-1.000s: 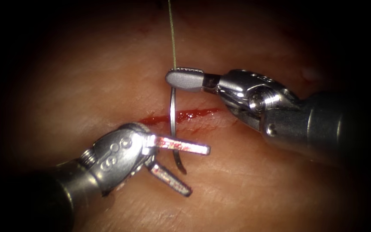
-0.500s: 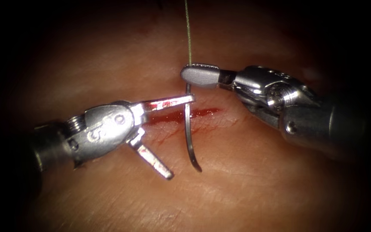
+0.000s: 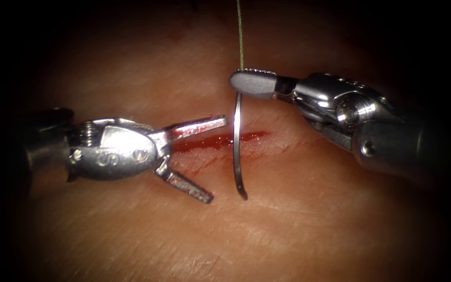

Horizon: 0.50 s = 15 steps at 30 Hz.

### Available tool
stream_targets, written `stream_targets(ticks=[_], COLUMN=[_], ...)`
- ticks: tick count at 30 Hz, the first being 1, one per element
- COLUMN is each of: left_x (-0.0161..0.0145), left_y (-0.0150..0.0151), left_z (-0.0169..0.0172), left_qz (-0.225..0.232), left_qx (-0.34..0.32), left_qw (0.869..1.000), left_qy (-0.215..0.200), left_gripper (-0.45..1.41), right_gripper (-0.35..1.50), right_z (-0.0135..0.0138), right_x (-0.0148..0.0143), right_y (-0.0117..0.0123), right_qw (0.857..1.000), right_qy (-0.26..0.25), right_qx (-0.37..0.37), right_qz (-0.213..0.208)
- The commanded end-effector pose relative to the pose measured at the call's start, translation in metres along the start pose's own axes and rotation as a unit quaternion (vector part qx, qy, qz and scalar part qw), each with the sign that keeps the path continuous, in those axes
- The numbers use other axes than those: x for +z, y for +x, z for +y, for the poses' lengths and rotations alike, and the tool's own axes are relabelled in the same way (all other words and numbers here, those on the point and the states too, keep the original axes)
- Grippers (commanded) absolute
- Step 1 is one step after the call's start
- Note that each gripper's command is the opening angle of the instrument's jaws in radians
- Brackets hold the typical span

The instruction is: Wound Closure

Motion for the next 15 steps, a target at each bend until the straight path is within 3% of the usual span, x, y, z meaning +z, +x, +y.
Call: stream_targets(ticks=[1, 15], left_x=[0.0005, 0.0027], left_y=[-0.0006, -0.001], left_z=[-0.0001, 0.0005], left_qz=[0.0, 0.002], left_qx=[0.0, 0.004], left_qw=[1.0, 1.0], left_qy=[-0.001, -0.008], left_gripper=[0.86, 0.79], right_gripper=[-0.35, -0.35], right_z=[0.0003, -0.0001], right_x=[0.0008, 0.0015], right_y=[0.0002, -0.0001], right_qw=[1.0, 1.0], right_qy=[-0.001, -0.007], right_qx=[-0.001, 0.0], right_qz=[0.003, 0.007])
